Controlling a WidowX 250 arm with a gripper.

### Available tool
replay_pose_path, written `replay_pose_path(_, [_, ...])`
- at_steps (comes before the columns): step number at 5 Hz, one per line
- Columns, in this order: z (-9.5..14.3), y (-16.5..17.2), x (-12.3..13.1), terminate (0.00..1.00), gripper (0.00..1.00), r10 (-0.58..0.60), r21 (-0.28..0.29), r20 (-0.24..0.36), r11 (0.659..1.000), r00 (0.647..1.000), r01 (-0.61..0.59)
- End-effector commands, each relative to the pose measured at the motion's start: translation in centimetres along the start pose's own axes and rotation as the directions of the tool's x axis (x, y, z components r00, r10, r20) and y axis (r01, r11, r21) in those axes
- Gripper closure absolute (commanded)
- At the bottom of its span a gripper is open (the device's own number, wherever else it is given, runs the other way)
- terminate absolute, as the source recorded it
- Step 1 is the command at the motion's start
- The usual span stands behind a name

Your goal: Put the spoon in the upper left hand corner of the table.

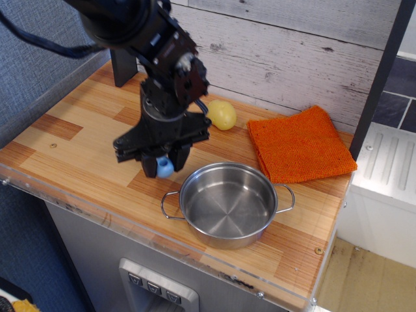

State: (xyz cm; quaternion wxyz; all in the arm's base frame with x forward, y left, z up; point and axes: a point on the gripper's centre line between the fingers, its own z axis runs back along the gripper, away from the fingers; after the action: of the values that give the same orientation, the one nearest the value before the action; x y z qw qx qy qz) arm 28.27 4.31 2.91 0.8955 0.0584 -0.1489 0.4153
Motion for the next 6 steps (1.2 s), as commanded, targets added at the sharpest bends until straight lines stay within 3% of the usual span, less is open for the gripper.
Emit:
replay_pose_path(1, [3.0,-0.6,3.6,0.00,1.00,0.069,-0.066,0.061,0.996,0.996,-0.065])
replay_pose_path(3, [2.3,-1.9,8.1,0.00,1.00,0.131,-0.073,0.074,0.989,0.989,-0.126])
replay_pose_path(6, [-2.8,-2.3,12.2,0.00,1.00,0.223,-0.012,0.034,0.975,0.974,-0.223])
